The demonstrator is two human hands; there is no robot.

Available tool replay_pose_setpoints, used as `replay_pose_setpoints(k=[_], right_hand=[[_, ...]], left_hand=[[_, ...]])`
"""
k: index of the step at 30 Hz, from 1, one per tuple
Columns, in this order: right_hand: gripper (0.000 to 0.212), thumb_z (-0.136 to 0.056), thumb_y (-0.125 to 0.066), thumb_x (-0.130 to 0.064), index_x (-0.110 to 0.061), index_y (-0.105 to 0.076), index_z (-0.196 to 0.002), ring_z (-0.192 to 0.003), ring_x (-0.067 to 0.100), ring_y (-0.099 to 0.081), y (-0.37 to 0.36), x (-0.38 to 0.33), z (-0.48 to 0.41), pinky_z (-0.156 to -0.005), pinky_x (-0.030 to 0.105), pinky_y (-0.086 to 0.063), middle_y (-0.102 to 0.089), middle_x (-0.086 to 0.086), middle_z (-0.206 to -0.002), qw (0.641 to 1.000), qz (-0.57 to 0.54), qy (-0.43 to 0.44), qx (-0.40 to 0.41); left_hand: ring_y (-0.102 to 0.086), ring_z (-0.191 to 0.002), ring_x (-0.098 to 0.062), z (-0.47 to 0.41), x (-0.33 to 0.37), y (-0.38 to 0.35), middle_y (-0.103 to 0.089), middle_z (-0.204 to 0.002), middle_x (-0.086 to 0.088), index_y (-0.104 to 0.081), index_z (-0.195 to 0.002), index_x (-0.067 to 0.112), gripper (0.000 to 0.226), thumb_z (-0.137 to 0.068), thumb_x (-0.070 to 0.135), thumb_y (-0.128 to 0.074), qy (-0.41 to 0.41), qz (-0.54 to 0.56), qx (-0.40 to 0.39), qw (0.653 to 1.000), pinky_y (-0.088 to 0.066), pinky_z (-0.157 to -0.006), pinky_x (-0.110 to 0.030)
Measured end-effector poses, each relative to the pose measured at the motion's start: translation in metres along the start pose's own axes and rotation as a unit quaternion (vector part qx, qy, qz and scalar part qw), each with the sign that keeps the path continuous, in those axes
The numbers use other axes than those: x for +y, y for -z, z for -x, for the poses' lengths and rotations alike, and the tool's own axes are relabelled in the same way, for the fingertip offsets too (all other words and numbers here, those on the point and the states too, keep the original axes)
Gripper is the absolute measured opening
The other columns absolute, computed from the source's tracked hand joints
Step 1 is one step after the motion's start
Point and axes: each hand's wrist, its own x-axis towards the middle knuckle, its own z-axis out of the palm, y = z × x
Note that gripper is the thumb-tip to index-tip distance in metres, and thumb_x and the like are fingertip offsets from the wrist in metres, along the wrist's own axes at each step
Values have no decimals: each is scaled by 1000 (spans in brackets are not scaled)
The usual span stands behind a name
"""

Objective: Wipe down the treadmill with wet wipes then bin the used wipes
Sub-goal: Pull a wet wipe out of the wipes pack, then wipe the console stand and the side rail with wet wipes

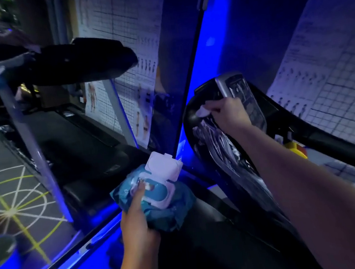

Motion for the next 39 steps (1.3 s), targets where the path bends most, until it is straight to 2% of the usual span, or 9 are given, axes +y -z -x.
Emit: replay_pose_setpoints(k=[3,7,14,18,21,28,32,36,39], right_hand=[[43,-91,-52,-3,-28,-75,-117,-112,14,-67,-12,13,-14,-97,22,-51,-69,-9,-128,996,31,49,-70],[52,-84,-50,8,-21,-75,-119,-125,9,-60,-4,39,-15,-110,25,-42,-65,-9,-132,979,63,160,-109],[51,-78,-51,19,-10,-76,-113,-127,-8,-45,-4,70,9,-112,8,-30,-68,3,-125,941,1,274,-199],[49,-83,-51,15,-10,-74,-117,-127,2,-53,-5,74,-8,-115,15,-31,-68,3,-127,943,-40,272,-186],[52,-83,-48,16,-12,-73,-120,-130,6,-53,-6,71,-20,-115,10,-26,-66,1,-131,946,-55,259,-188],[55,-87,-52,11,-21,-68,-129,-133,-10,-43,19,102,11,-120,20,-27,-58,-8,-139,900,-55,343,-263],[52,-89,-52,11,-18,-68,-129,-134,-4,-45,20,106,15,-120,21,-27,-59,-4,-140,898,-47,349,-264],[57,-96,-48,-2,-33,-54,-143,-144,12,-40,3,95,-15,-122,35,-29,-44,-12,-153,911,43,330,-245],[67,-94,-39,7,-26,-43,-152,-152,18,-25,-8,89,-33,-126,38,-15,-31,-7,-161,920,81,304,-232]], left_hand=[[-79,-96,-32,4,-1,1,-80,-111,-11,-74,-126,19,55,-78,41,-89,-20,6,4,1000,-60,-95,-51],[-77,-100,-27,6,-5,0,-74,-127,-13,-65,-138,13,51,-91,29,-77,-46,21,-2,999,-64,-65,-33],[-80,-92,-20,17,-21,-20,-80,-114,-4,-73,-129,20,43,-87,21,-80,-52,45,2,998,-62,-57,-31],[-78,-104,-26,27,-42,-28,-78,-119,-8,-70,-134,20,43,-93,26,-77,-36,67,-1,997,-66,-70,-40],[-77,-105,-27,38,-52,-39,-78,-120,-7,-70,-133,19,41,-93,24,-77,-66,77,12,995,-66,-72,-42],[-76,-109,-30,68,-77,-45,-79,-118,-7,-70,-132,19,43,-90,21,-77,-127,81,61,987,-66,-69,-41],[-76,-107,-29,76,-89,-46,-79,-116,-6,-69,-131,20,43,-89,22,-79,-142,101,93,980,-64,-74,-42],[-76,-109,-31,65,-91,-55,-78,-119,-9,-69,-133,17,45,-89,20,-80,-138,103,106,979,-66,-70,-41],[-76,-106,-32,52,-81,-60,-79,-116,-9,-69,-130,16,42,-90,18,-80,-126,92,97,983,-65,-68,-40]])
